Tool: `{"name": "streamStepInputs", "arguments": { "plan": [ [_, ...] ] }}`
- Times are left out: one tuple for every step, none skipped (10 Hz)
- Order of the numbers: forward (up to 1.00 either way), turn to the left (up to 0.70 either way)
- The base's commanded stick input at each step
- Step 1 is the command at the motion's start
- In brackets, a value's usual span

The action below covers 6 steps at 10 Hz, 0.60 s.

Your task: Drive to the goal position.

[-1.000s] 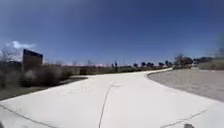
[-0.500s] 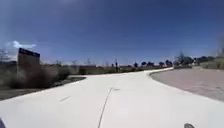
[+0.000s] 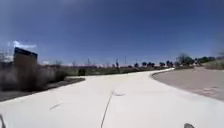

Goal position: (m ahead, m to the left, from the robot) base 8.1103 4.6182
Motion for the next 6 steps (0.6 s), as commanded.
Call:
{"name": "streamStepInputs", "arguments": {
  "plan": [
    [0.85,0.0],
    [0.85,0.0],
    [0.85,0.0],
    [0.85,0.0],
    [0.85,0.0],
    [0.85,0.0]
  ]
}}
